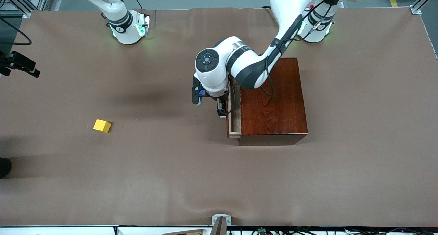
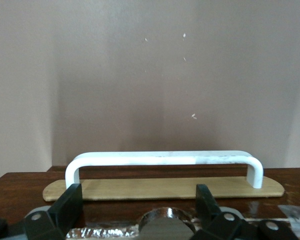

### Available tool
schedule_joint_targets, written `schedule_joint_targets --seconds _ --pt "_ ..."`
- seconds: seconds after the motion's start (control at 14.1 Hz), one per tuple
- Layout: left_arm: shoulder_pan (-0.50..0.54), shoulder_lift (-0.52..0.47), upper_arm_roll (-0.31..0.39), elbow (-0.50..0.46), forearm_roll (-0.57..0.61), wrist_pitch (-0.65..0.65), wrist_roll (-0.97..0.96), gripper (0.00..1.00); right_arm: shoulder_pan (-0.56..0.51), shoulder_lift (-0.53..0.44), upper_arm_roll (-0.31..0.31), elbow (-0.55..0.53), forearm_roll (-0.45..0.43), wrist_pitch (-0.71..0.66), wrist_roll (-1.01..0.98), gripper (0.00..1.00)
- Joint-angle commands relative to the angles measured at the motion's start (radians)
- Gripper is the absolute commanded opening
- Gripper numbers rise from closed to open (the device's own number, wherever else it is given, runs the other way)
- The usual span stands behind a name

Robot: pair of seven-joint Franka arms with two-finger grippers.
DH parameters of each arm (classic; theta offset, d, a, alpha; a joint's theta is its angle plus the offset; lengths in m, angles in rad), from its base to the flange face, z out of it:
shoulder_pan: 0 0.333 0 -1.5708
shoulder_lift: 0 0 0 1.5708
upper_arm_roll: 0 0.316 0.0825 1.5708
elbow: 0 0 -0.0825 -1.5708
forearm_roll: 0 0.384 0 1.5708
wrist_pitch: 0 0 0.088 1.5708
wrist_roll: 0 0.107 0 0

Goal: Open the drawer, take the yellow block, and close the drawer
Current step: 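Push the drawer shut with the left gripper while the right gripper retracts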

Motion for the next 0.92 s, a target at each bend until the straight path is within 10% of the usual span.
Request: schedule_joint_targets --seconds 0.0,0.85 --pt "0.003 -0.065 0.001 -0.044 0.026 -0.081 0.022 1.0 -0.006 0.003 0.015 -0.014 -0.008 0.016 0.017 1.0" --pt "0.014 -0.058 0.005 -0.052 0.029 -0.17 0.021 1.0 -0.006 0.088 0.015 0.042 0.001 -0.016 0.017 1.0"
